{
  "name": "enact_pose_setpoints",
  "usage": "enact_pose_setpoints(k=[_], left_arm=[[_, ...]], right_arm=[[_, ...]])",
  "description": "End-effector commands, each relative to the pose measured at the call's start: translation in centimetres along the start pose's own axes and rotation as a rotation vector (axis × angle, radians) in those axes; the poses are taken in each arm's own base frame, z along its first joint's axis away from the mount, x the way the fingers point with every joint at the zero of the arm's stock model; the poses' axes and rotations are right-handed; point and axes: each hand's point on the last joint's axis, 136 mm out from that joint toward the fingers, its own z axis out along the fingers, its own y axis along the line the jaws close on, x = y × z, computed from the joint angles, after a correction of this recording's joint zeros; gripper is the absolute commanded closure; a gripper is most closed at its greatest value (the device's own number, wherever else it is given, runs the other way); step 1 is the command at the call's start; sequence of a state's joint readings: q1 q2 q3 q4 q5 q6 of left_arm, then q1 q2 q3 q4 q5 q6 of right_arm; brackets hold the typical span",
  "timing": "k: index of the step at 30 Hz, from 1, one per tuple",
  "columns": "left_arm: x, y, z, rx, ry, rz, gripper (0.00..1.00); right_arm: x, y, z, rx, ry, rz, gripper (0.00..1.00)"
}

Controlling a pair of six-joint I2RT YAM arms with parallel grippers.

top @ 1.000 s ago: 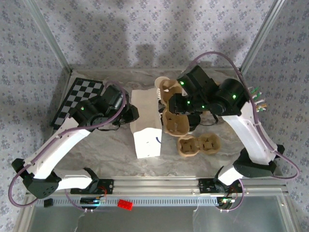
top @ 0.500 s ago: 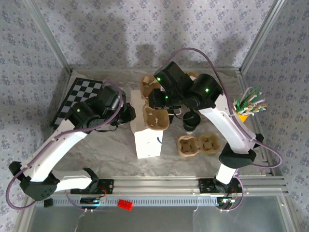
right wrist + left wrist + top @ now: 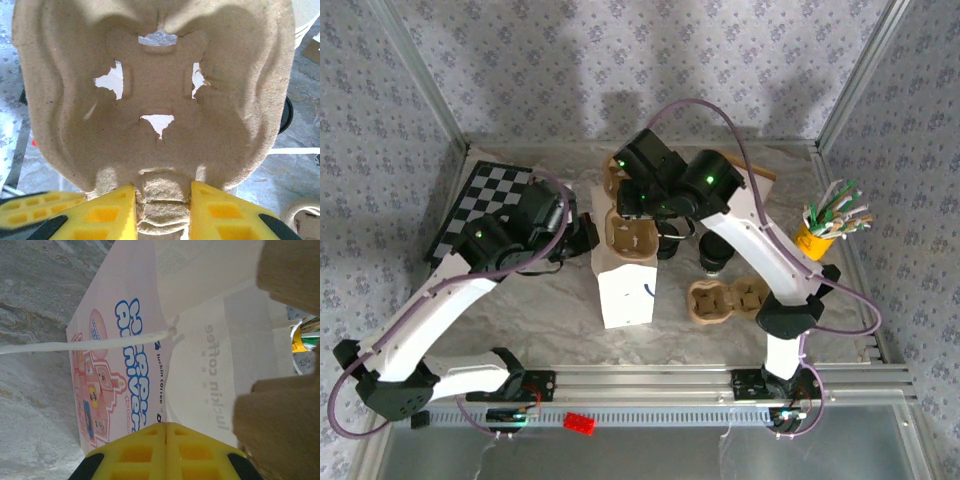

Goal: Pack the takeout coffee

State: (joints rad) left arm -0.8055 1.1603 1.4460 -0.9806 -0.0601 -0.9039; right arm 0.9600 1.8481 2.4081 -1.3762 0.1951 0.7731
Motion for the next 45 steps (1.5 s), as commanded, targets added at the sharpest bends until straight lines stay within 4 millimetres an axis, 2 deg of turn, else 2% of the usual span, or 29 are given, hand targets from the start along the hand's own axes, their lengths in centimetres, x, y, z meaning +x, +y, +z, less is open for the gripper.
enact_pose_setpoints(k=[1,8,12,16,24,31,36,38,40,45], left_arm=[[-0.3,-1.0,-0.7,0.059,-0.016,-0.018,0.96],[-0.4,-0.8,-0.9,0.063,-0.035,-0.026,0.97],[-0.5,-0.4,-1.3,0.055,-0.047,-0.028,0.9],[-0.6,0.3,-1.7,0.029,-0.06,-0.025,0.89],[-0.5,1.0,-1.4,0.014,-0.06,-0.03,0.96],[-0.7,1.6,-1.3,-0.01,-0.076,-0.033,0.97],[-0.9,2.0,-1.5,-0.021,-0.089,-0.036,0.97],[-1.1,1.9,-1.8,-0.021,-0.095,-0.031,0.94],[-1.4,1.7,-2.2,-0.011,-0.105,-0.021,0.86],[-2.5,1.5,-2.6,0.001,-0.126,-0.018,0.74]], right_arm=[[-1.1,0.5,-0.1,0.012,-0.058,0.025,0.73],[-0.1,0.6,1.2,0.059,-0.037,-0.002,0.73],[0.5,-0.4,1.3,0.119,-0.036,-0.013,0.73],[1.2,-0.9,1.1,0.132,-0.034,-0.008,0.73],[2.3,-0.5,0.6,0.14,-0.019,-0.026,0.74],[3.5,-0.4,0.2,0.137,0.014,-0.035,0.74],[3.6,-1.0,-0.3,0.161,0.015,-0.034,0.74],[4.1,-0.8,0.1,0.151,0.033,-0.032,0.73],[4.8,-0.6,0.6,0.143,0.062,-0.025,0.73],[4.9,-0.4,1.4,0.138,0.075,-0.018,0.73]])
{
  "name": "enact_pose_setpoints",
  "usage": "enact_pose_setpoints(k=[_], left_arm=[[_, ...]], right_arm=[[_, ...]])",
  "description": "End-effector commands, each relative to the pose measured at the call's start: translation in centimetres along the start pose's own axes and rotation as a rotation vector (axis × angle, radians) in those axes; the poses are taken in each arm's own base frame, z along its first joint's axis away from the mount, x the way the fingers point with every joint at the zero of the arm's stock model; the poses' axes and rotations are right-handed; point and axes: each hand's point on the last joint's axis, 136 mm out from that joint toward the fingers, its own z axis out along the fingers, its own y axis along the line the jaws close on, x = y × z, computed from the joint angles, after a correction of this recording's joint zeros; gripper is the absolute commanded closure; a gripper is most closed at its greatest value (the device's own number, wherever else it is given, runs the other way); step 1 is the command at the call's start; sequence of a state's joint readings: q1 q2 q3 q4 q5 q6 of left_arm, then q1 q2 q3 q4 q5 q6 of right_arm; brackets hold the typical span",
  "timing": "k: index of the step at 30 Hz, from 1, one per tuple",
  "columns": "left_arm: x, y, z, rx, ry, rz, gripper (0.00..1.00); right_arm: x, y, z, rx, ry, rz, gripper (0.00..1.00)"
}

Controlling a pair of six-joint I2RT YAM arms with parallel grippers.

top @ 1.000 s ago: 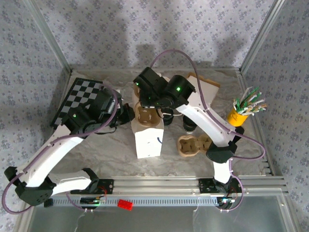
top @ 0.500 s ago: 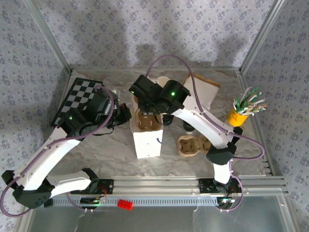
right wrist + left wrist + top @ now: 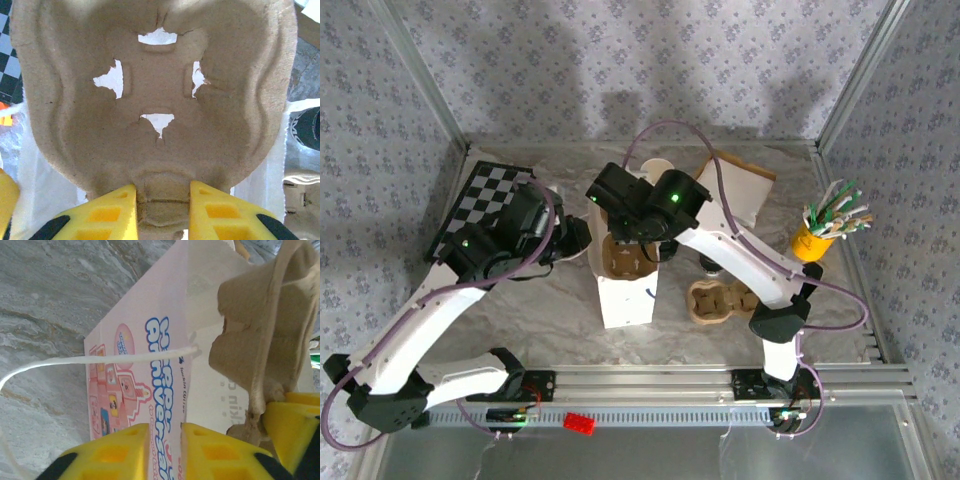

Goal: Pack the takeout coffee

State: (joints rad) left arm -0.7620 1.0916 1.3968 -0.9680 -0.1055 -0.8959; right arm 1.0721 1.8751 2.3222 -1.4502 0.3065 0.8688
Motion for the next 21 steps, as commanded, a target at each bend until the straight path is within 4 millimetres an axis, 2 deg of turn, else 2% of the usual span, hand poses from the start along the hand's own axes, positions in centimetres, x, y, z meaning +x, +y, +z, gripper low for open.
enact_pose_setpoints(k=[1,5,11,15,21], left_arm=[[-1.7,-0.6,-1.3,0.028,-0.043,0.003,0.73],[-2.8,-1.3,-0.6,0.032,-0.042,0.016,0.69],[-3.0,-1.7,1.3,0.035,-0.022,0.02,0.68],[-3.0,-0.9,2.4,0.007,-0.006,0.01,0.68],[-2.6,-0.5,3.2,-0.007,0.008,0.01,0.8]], right_arm=[[0.1,-0.3,-0.7,-0.012,0.005,0.024,0.73],[0.4,-0.1,-0.2,-0.009,0.02,0.017,0.73],[0.4,-0.2,0.0,-0.004,0.03,0.02,0.73],[0.5,-0.4,0.2,0.0,0.039,0.027,0.73],[0.5,0.0,1.0,-0.003,0.053,0.045,0.73]])
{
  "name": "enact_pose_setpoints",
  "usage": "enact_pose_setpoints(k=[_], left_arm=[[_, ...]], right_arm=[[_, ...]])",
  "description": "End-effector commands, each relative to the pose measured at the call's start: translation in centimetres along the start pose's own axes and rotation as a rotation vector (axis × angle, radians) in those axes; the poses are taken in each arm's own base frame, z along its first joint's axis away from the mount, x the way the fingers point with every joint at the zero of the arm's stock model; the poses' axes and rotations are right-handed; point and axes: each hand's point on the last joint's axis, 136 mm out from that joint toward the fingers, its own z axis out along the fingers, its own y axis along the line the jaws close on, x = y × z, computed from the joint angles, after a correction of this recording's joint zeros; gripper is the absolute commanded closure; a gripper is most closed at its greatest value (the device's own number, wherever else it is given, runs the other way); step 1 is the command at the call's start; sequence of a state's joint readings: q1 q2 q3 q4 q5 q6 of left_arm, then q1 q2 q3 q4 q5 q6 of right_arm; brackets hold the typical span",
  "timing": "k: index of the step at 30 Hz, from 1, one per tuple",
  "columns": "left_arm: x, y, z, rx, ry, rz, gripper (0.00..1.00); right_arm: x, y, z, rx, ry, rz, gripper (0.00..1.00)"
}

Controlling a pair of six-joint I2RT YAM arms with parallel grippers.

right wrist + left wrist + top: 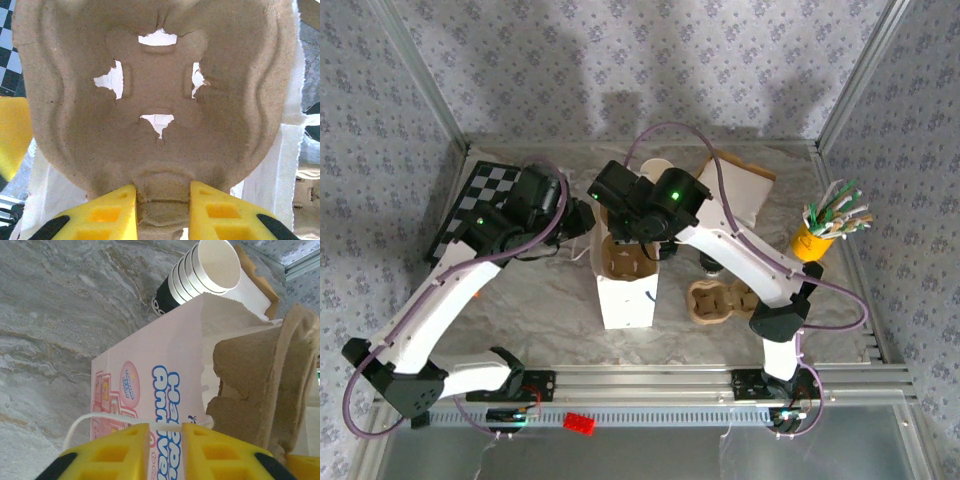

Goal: Pack the takeout coffee

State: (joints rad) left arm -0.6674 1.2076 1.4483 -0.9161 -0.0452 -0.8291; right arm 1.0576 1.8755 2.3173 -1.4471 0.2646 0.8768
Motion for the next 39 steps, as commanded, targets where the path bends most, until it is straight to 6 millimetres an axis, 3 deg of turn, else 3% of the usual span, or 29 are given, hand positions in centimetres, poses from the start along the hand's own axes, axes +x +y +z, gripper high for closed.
enact_pose_setpoints(k=[1,16,26,30,34,39], left_arm=[[0.1,-0.1,0.4,0.013,0.005,0.006,0.81],[0.0,-0.4,-0.4,0.056,-0.018,-0.029,0.99],[0.0,1.3,-1.2,-0.011,-0.042,-0.024,1.0],[-0.2,2.0,-1.1,-0.04,-0.05,-0.027,1.0],[-0.2,2.2,-0.9,-0.045,-0.05,-0.026,1.0],[-0.2,1.8,-0.7,-0.031,-0.041,-0.029,1.0]], right_arm=[[0.2,-0.1,0.8,0.016,0.023,0.031,0.73],[0.6,-0.6,3.1,0.083,0.054,0.039,0.73],[0.7,-1.0,2.4,0.091,0.046,0.052,0.73],[1.6,-0.9,2.1,0.089,0.068,0.04,0.73],[3.1,-1.4,2.4,0.103,0.125,0.051,0.73],[3.0,-0.6,3.1,0.06,0.133,0.063,0.73]])
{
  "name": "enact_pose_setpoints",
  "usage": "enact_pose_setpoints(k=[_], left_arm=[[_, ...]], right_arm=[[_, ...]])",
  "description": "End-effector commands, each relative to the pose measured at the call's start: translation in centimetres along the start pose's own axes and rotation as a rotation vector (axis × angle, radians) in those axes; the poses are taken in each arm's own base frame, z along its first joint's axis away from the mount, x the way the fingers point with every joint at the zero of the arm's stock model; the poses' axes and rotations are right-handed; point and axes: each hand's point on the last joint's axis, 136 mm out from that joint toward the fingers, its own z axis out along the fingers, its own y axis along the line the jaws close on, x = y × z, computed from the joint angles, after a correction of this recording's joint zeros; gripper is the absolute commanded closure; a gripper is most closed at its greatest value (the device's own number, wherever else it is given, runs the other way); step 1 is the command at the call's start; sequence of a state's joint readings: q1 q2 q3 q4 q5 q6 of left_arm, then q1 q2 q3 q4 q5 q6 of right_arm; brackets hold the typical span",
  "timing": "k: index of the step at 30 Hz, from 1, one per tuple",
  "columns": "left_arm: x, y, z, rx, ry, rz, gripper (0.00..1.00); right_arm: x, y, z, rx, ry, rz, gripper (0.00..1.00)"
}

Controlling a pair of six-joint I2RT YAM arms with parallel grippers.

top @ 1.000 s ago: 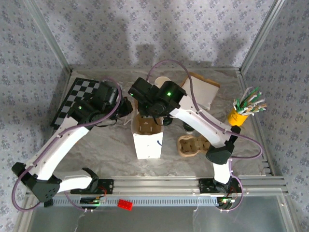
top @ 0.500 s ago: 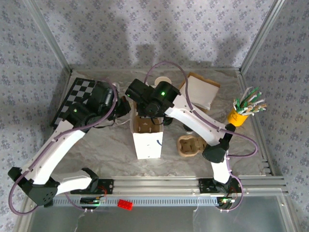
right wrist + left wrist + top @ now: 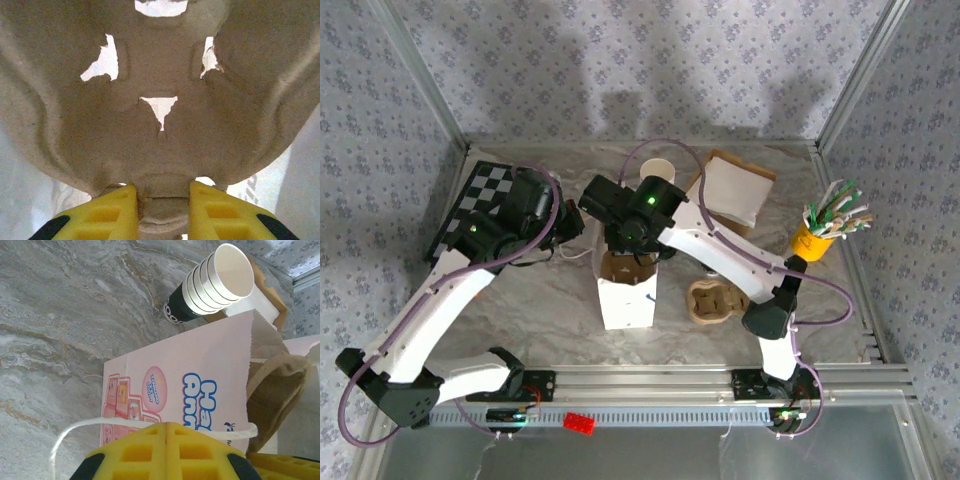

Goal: Pack the takeout coffee

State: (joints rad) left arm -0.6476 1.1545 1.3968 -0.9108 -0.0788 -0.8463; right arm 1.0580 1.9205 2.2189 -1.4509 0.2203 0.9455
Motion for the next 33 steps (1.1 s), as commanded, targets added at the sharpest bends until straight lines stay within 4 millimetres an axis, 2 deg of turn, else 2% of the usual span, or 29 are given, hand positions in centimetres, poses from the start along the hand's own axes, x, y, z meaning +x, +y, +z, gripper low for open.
enact_pose_setpoints(k=[1,8,15,23,27,33], left_arm=[[0.0,-0.1,-0.2,0.01,0.003,0.001,1.0],[0.0,-0.5,-0.7,0.043,0.001,-0.009,0.98],[0.2,-0.5,-0.8,0.047,0.007,-0.011,0.96],[0.1,-1.2,-1.7,0.08,0.009,-0.008,0.93],[0.3,-1.5,-2.4,0.086,0.013,0.01,0.86],[1.0,-2.0,-2.8,0.09,0.027,0.032,0.77]], right_arm=[[0.0,-0.1,-0.7,-0.027,0.009,0.03,0.73],[-0.8,0.0,-0.1,-0.037,0.015,0.049,0.73],[-0.5,-0.4,0.9,0.004,0.032,0.038,0.73],[-0.8,-0.6,-0.4,0.033,-0.02,-0.003,0.72],[-1.0,-0.7,-1.6,0.046,-0.061,-0.059,0.69],[-0.6,-0.5,-2.3,0.033,-0.063,-0.082,0.67]])
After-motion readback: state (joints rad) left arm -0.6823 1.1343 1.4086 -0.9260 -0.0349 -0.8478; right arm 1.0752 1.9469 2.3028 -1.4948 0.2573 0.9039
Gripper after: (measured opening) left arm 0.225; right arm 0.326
